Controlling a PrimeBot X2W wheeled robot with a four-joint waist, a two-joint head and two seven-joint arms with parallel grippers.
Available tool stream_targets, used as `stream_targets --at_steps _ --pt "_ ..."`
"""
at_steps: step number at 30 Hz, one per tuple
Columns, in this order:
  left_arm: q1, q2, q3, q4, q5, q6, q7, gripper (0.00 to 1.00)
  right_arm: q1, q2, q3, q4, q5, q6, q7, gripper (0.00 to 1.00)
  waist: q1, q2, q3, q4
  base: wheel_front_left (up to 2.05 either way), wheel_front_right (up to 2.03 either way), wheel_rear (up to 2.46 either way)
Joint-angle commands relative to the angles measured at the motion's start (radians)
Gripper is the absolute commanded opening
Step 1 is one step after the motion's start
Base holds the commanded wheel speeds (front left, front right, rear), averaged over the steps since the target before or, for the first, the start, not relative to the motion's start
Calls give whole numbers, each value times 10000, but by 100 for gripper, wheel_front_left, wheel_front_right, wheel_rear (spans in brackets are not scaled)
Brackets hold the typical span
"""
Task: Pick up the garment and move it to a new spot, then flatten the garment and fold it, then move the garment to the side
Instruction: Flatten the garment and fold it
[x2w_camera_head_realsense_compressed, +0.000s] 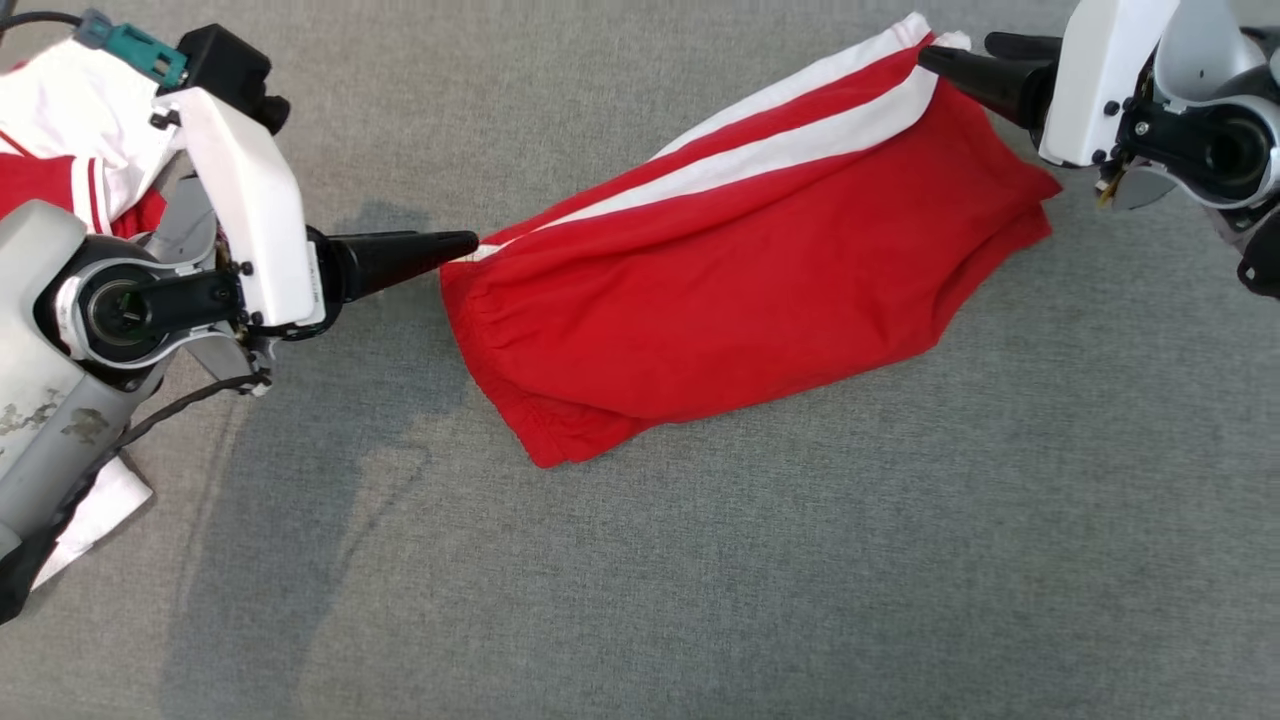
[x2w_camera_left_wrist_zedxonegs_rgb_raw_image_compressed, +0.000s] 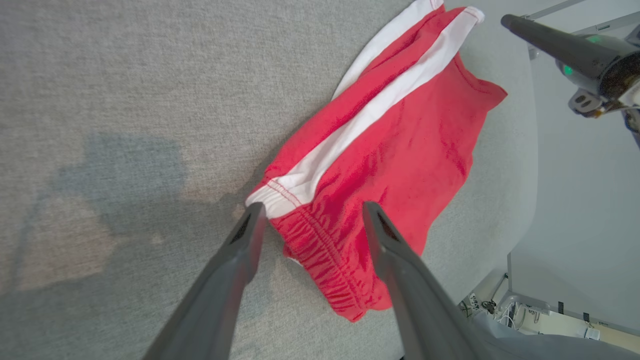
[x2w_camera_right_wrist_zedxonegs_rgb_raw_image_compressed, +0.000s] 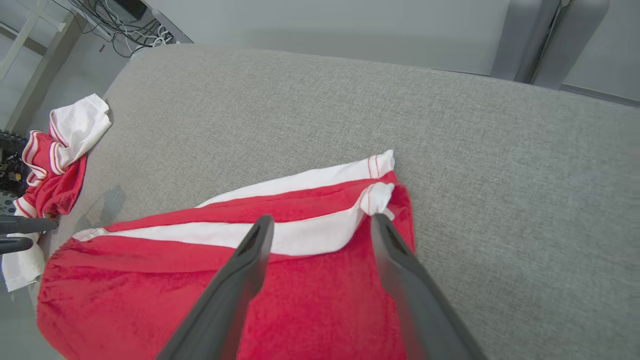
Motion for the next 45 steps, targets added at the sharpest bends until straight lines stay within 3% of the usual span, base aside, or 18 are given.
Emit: stream_targets --at_steps 1,6,11,15,18,19,25,26,30,34,39,45 --pt "112 106 54 55 70 -74 -68 100 218 -33 -13 -134 49 2 -215 100 0 0 -317 -130 0 0 0" --pt "203 448 143 25 521 -116 -687 100 593 -264 -32 -604 -72 2 -1205 100 0 0 -973 -302 0 0 0" --pt "582 737 309 -219 1539 -137 -2499 100 1120 -395 13 -765 -424 2 -2671 100 0 0 -1544 -482 0 0 0" --pt "1170 767 466 -586 2458 166 -4459 100 1701 -457 -50 -698 -591 2 -4130 100 0 0 -1912 -512 0 0 0" --pt "1674 903 504 -918 3388 693 -6043 100 2236 -535 -81 -625 -629 2 -5157 100 0 0 -2189 -452 0 0 0" --pt "1674 903 504 -918 3388 693 -6043 100 2236 -535 -81 -625 -629 2 -5157 100 0 0 -2189 -452 0 0 0" --pt "3173 1014 734 -1989 4505 2185 -8902 100 3263 -537 10 -323 -553 2 -6511 100 0 0 -2624 -357 0 0 0" --pt "3794 993 918 -2417 4684 2679 -9484 100 3491 -538 47 -180 -504 2 -6767 100 0 0 -2688 -299 0 0 0" --pt "5047 760 1888 -3402 5423 3472 -9825 100 3841 -539 158 140 -435 2 -7064 100 0 0 -2688 -116 0 0 0" --pt "6644 -143 3554 -4493 7020 3976 -9817 100 3903 -487 272 577 -353 2 -7065 100 0 0 -2570 161 0 0 0" --pt "8080 -1454 4541 -5055 8528 3658 -9825 100 3831 -524 375 1173 15 2 -6422 100 0 0 -2348 685 0 0 0" --pt "8848 -2725 5178 -4785 9288 2719 -9828 100 3581 -642 455 1965 424 2 -5496 100 0 0 -2036 1364 0 0 0"
